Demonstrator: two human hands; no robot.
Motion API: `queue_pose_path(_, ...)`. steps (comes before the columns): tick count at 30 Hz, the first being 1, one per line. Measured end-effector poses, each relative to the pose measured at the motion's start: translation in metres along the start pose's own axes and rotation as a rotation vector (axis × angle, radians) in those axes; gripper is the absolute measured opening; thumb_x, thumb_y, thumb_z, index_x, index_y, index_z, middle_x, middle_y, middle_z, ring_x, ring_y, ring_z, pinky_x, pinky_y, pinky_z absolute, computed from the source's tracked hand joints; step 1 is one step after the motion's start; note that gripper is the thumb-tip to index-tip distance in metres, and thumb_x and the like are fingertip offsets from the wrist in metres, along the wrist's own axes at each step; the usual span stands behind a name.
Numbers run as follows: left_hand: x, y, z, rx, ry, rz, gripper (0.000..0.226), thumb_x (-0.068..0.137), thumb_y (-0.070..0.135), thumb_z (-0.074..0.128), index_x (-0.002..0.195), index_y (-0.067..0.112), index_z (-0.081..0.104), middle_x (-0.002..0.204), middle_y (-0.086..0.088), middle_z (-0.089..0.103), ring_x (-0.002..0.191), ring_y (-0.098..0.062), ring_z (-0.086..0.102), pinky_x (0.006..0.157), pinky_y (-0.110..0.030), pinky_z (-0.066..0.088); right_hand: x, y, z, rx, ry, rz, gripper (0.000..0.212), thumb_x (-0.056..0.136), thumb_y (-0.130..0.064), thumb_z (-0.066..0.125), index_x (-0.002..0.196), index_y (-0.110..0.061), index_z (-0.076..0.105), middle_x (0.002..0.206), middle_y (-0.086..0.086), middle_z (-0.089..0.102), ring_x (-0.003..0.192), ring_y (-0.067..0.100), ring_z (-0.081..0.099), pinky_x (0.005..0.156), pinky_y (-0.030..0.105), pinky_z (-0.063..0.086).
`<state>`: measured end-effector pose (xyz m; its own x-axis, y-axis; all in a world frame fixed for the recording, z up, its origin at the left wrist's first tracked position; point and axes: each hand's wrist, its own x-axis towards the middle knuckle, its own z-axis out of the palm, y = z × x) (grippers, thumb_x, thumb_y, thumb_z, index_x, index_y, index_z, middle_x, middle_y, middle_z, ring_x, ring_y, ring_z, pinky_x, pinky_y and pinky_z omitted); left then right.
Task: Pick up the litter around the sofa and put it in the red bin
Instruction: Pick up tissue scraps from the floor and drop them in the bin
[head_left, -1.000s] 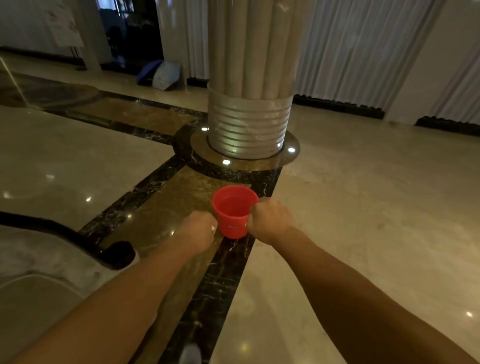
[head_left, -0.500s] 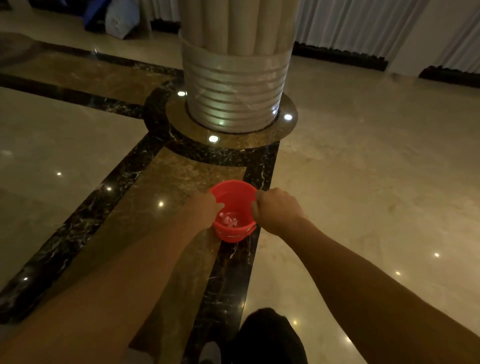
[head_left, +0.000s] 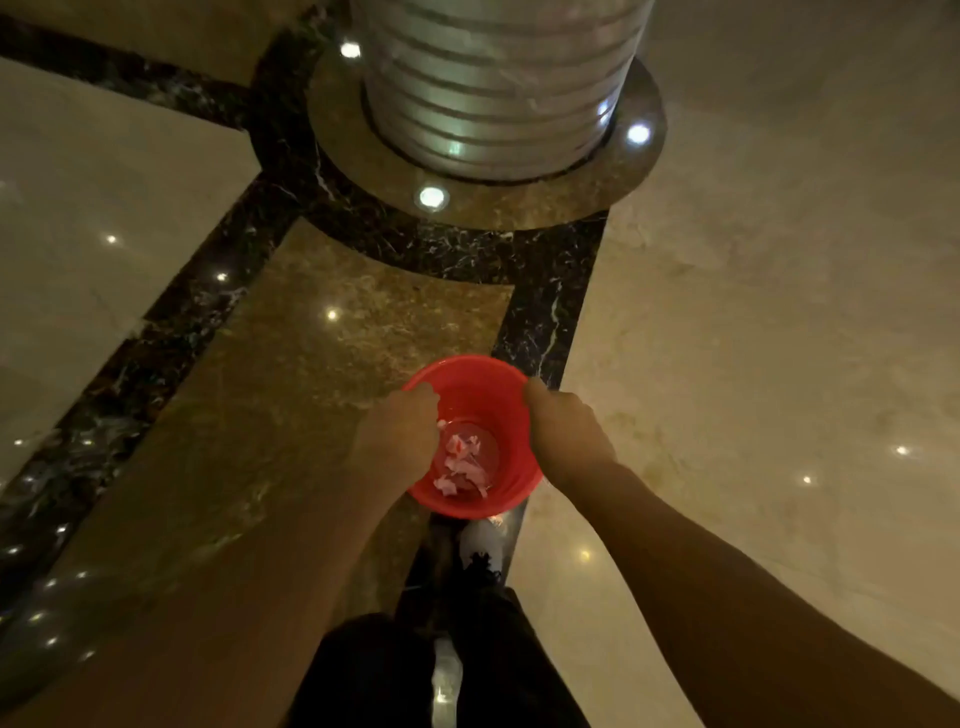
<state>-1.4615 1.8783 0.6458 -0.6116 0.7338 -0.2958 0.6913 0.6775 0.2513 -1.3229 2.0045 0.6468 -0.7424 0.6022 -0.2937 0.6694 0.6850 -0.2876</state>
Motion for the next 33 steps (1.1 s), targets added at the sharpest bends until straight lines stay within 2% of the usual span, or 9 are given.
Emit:
queue_pose_path(3,0.048,-0.004,0.03,-0.045,-0.012,-0.012,0.019,0.097,0.021,0.043,0.094,0.011,0.059,0.093,-0.014,0.066,0.083,-0.031,0.062,0.062,-0.038,0.041,0.042,0.025,0.029,0.026,-0.04,0.013,0.003,0.094,-0.01,0.042,0.092,-0.012,0.041,0.077,0.006,0.043,0.07,0.031,0.051,0.058,0.037,0.037)
queue_pose_path(5,0.076,-0.011,0.054,-0.056,-0.056,-0.02,0.023,0.097,0.028,0.044,0.088,0.012,0.058,0.091,-0.011,0.064,0.08,-0.026,0.058,0.062,-0.036,0.037,0.066,0.034,0.051,0.075,-0.073,0.055,0.014,0.099,-0.02,0.042,0.087,-0.013,0.041,0.076,0.007,0.046,0.07,0.032,0.052,0.059,0.038,0.04)
queue_pose_path(9,0.102,-0.023,0.089,-0.161,-0.126,-0.01,0.013,0.089,0.023,0.058,0.095,0.011,0.06,0.094,-0.008,0.06,0.087,-0.025,0.06,0.066,-0.033,0.042,0.091,0.034,0.078,0.16,-0.086,0.083,0.015,0.097,-0.021,0.046,0.095,-0.007,0.052,0.086,0.01,0.051,0.076,0.031,0.052,0.061,0.036,0.037)
queue_pose_path(15,0.116,-0.037,0.11,-0.183,-0.264,0.006,0.022,0.081,0.016,0.067,0.101,0.018,0.058,0.094,-0.001,0.055,0.086,-0.022,0.058,0.065,-0.031,0.039,0.109,0.028,0.098,0.189,-0.147,0.095,0.021,0.091,-0.011,0.051,0.111,-0.004,0.053,0.105,0.014,0.051,0.087,0.032,0.056,0.065,0.033,0.037)
queue_pose_path(18,0.119,-0.038,0.115,-0.14,-0.311,-0.025,0.05,0.079,0.02,0.069,0.125,0.021,0.049,0.111,-0.009,0.056,0.1,-0.026,0.058,0.073,-0.034,0.047,0.11,0.029,0.1,0.138,-0.178,0.157,0.03,0.09,-0.019,0.054,0.119,-0.01,0.049,0.116,0.013,0.05,0.098,0.036,0.055,0.073,0.039,0.046)
queue_pose_path(21,0.118,-0.04,0.113,-0.04,-0.376,-0.059,0.084,0.075,0.024,0.075,0.144,0.021,0.027,0.137,-0.013,0.043,0.123,-0.032,0.047,0.096,-0.042,0.047,0.107,0.034,0.094,-0.023,-0.276,0.236,0.056,0.087,-0.046,0.057,0.132,-0.017,0.038,0.132,0.014,0.044,0.115,0.042,0.045,0.093,0.053,0.041)
queue_pose_path(25,0.11,-0.036,0.092,-0.083,-0.409,-0.044,0.061,0.076,0.017,0.071,0.131,0.018,0.045,0.122,-0.009,0.053,0.105,-0.027,0.057,0.084,-0.041,0.053,0.096,0.029,0.078,0.003,-0.347,0.244,0.04,0.09,-0.037,0.053,0.121,-0.013,0.047,0.116,0.014,0.054,0.11,0.038,0.05,0.092,0.052,0.042)
queue_pose_path(30,0.083,-0.027,0.042,-0.077,-0.321,0.018,0.028,0.08,0.016,0.067,0.105,0.015,0.055,0.088,0.0,0.056,0.076,-0.017,0.056,0.058,-0.028,0.045,0.073,-0.003,0.045,0.072,-0.276,0.183,0.007,0.087,-0.017,0.052,0.092,-0.013,0.049,0.084,0.006,0.047,0.081,0.03,0.055,0.066,0.038,0.045)
queue_pose_path(33,0.067,-0.025,0.003,-0.041,-0.262,0.058,0.019,0.082,0.023,0.066,0.096,0.016,0.057,0.081,0.002,0.056,0.072,-0.016,0.052,0.057,-0.029,0.039,0.061,-0.025,0.018,0.036,-0.217,0.152,0.009,0.089,-0.022,0.051,0.091,-0.013,0.054,0.077,0.003,0.045,0.067,0.026,0.048,0.059,0.035,0.04)
